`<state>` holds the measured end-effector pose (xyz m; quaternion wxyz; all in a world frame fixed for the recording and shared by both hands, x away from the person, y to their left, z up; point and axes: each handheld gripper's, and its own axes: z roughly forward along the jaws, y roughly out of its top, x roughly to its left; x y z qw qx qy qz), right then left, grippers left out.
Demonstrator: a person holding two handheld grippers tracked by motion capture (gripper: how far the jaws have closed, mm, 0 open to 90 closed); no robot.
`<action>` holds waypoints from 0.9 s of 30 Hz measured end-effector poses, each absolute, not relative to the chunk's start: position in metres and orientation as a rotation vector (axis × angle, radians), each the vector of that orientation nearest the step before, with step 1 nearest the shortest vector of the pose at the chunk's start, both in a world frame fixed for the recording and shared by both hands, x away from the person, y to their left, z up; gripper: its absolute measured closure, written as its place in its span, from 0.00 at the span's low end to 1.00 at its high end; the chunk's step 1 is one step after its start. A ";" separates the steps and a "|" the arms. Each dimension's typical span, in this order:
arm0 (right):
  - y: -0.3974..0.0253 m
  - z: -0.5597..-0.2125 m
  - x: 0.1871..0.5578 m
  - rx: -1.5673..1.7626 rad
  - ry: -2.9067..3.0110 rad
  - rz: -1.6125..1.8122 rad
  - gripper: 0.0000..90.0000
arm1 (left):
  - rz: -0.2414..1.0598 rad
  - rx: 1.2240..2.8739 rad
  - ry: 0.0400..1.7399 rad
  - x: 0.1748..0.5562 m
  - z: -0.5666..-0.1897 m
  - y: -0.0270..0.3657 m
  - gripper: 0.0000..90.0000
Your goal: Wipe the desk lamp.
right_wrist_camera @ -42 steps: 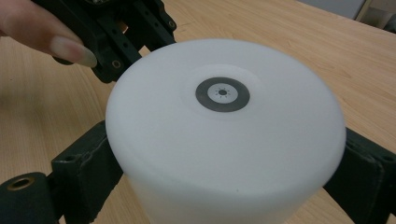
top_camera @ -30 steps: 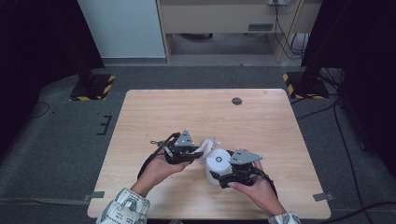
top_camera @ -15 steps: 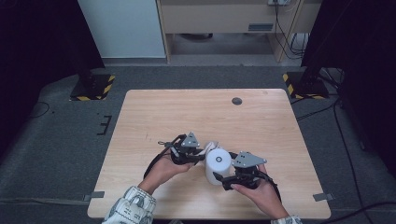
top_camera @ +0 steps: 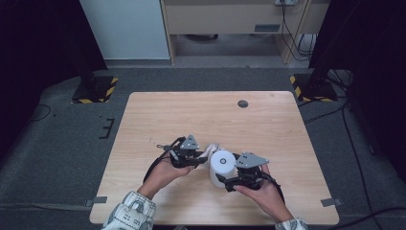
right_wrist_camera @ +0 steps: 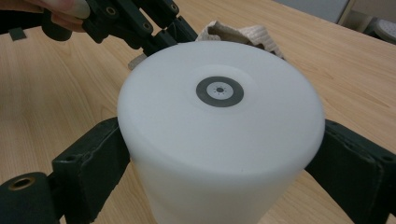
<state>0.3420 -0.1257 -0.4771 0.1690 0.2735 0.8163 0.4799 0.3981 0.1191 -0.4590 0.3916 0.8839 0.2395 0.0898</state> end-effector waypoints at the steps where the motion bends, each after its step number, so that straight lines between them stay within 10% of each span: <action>1: -0.126 -0.477 0.341 0.786 2.317 1.363 0.09 | 0.226 2.244 0.612 0.399 -0.460 0.118 0.81; 27: -0.117 -0.489 0.343 0.812 2.352 1.317 0.12 | 0.219 2.265 0.625 0.400 -0.471 0.121 0.81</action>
